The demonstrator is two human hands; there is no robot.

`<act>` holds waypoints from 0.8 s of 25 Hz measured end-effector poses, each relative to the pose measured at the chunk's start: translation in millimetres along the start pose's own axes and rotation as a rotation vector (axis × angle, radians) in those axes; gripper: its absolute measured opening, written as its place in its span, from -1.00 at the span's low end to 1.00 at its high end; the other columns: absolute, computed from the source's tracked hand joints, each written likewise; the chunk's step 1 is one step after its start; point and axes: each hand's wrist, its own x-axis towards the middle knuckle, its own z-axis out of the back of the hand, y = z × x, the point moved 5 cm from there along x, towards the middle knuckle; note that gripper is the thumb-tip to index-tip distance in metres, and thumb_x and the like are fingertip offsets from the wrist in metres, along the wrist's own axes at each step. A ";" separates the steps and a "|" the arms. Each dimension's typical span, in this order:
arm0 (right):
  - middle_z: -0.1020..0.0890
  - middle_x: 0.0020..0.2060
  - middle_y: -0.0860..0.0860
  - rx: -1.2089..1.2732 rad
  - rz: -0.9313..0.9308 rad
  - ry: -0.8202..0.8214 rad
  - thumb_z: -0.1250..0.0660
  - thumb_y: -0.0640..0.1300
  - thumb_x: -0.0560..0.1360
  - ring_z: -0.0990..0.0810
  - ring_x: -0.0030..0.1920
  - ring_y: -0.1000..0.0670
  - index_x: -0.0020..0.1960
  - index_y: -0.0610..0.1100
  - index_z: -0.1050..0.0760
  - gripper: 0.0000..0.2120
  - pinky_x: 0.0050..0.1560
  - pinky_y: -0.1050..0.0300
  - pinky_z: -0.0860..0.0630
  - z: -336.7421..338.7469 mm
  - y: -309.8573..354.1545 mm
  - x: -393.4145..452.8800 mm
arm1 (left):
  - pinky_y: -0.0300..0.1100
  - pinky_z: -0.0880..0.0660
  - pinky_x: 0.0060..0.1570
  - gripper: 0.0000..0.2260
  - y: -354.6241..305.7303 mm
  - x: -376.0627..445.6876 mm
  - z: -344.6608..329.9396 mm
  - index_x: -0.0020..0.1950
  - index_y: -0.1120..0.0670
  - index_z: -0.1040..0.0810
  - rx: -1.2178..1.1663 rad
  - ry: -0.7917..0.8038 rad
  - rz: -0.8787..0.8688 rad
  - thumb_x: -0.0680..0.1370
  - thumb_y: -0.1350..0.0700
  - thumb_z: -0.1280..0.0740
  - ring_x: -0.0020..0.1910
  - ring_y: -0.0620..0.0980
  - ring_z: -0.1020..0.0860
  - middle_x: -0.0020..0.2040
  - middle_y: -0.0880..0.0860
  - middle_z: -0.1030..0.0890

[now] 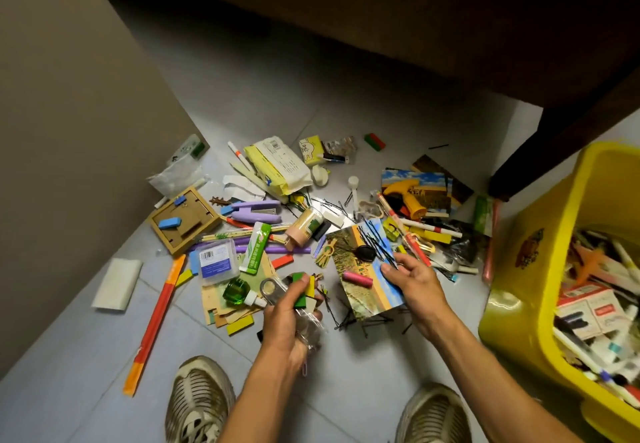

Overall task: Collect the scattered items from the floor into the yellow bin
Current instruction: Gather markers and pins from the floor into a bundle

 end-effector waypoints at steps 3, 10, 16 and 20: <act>-0.69 0.03 -0.18 0.089 0.025 -0.020 -0.42 -0.25 0.50 -0.68 -0.10 -0.09 0.25 -0.25 -0.51 -0.67 -0.04 0.01 -0.62 12.9 27.4 -28.2 | -0.21 -0.49 -0.49 -0.70 -3.9 -27.5 -16.7 0.00 0.16 -0.60 -0.013 0.032 -0.013 0.30 0.18 -0.52 -0.38 0.05 -0.59 -0.15 0.17 -0.66; -0.70 -0.16 -0.16 0.285 0.090 -0.123 -0.40 -0.27 0.50 -0.67 -0.26 -0.06 0.06 -0.22 -0.58 -0.86 -0.29 0.09 -0.64 82.2 85.1 -110.8 | -0.14 -0.55 -0.39 -0.76 3.9 -95.1 -89.8 -0.12 0.11 -0.69 0.082 0.219 0.000 0.24 0.11 -0.55 -0.32 0.05 -0.63 -0.16 0.13 -0.70; -0.72 -0.18 -0.11 0.291 0.209 -0.495 -0.42 -0.22 0.50 -0.68 -0.28 -0.05 0.11 -0.21 -0.60 -0.81 -0.35 0.13 -0.61 218.9 98.2 -190.7 | -0.01 -0.62 -0.23 -0.61 97.3 -165.1 -234.6 0.16 0.24 -0.56 0.351 0.502 0.128 0.39 0.15 -0.52 -0.22 0.14 -0.67 -0.09 0.20 -0.70; -0.70 -0.01 -0.03 0.249 0.223 -0.678 -0.31 -0.13 0.59 -0.68 -0.13 0.04 0.15 -0.12 -0.59 -0.83 -0.31 0.19 -0.59 274.0 102.3 -219.0 | 0.08 -0.56 -0.09 -0.60 151.6 -202.1 -291.1 0.22 0.12 -0.52 0.479 0.594 0.257 0.54 -0.14 -0.34 -0.09 0.15 -0.61 -0.11 0.09 -0.68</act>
